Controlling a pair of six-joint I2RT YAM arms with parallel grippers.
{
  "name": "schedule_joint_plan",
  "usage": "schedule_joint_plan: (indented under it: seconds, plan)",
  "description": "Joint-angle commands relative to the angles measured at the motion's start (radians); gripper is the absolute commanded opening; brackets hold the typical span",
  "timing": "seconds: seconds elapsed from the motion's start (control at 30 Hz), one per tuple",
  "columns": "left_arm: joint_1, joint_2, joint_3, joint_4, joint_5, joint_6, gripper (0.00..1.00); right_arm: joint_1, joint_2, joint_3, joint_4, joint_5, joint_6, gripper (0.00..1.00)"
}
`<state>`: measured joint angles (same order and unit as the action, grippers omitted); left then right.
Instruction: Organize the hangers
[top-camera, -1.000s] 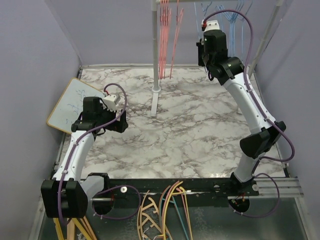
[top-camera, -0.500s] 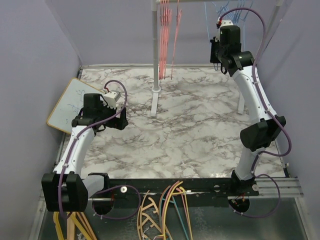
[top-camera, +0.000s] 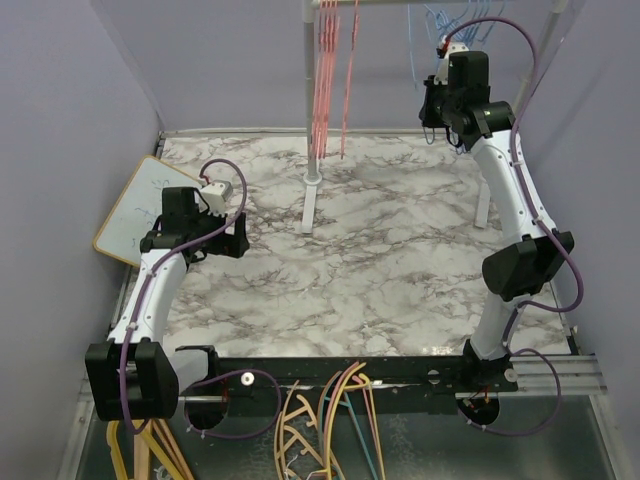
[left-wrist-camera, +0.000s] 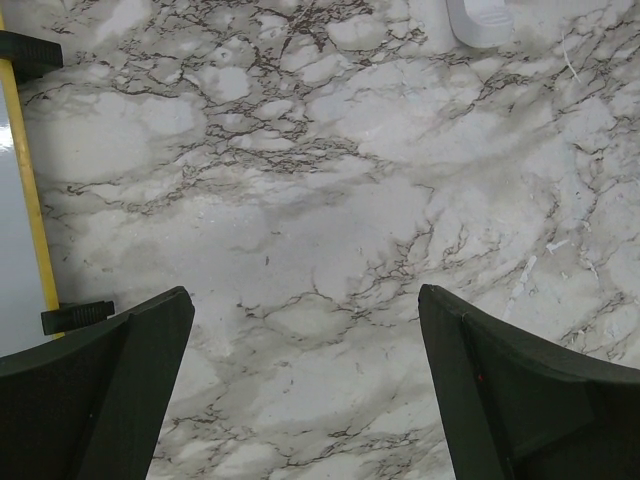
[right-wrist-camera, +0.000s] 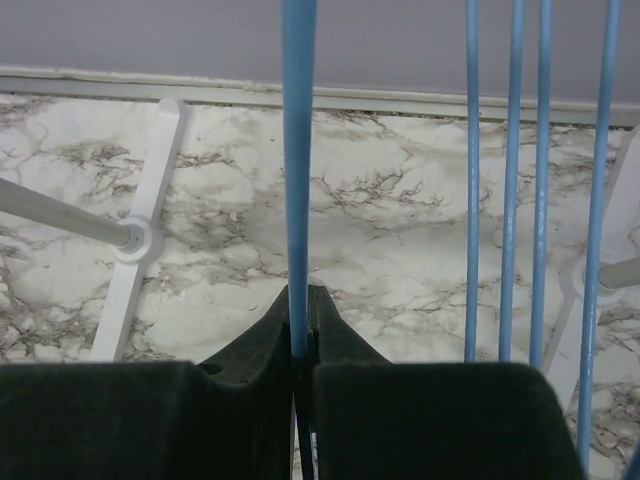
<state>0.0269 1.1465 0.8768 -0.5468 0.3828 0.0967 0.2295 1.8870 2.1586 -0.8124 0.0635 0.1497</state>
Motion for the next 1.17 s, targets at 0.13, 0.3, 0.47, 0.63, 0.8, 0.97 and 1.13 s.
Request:
schedule_joint_plan:
  seconds: [0.13, 0.3, 0.47, 0.63, 0.8, 0.97, 1.13]
  plan:
    - [0.021, 0.005, 0.019, 0.016, -0.004, -0.011, 0.99, -0.009, -0.031, -0.024, -0.010, -0.056, -0.001, 0.04]
    - [0.027, 0.010, 0.021, 0.014, 0.008, -0.011, 0.99, -0.012, -0.047, -0.027, -0.015, -0.052, -0.004, 0.41]
    - [0.033, 0.001, 0.019, 0.019, 0.015, -0.020, 0.99, -0.012, -0.093, -0.028, -0.022, -0.006, 0.004, 0.82]
    - [0.048, -0.036, -0.002, 0.072, -0.050, -0.114, 0.99, -0.012, -0.227, -0.154, 0.058, 0.050, 0.044, 1.00]
    - [0.086, -0.102, -0.015, 0.123, -0.200, -0.254, 0.99, -0.011, -0.532, -0.574, 0.289, -0.015, 0.150, 1.00]
    - [0.156, -0.158, -0.043, 0.157, -0.189, -0.304, 0.99, -0.009, -0.848, -1.108, 0.505, -0.063, 0.331, 1.00]
    - [0.184, -0.169, -0.004, 0.133, -0.201, -0.326, 0.99, -0.009, -1.081, -1.477, 0.535, -0.038, 0.466, 1.00]
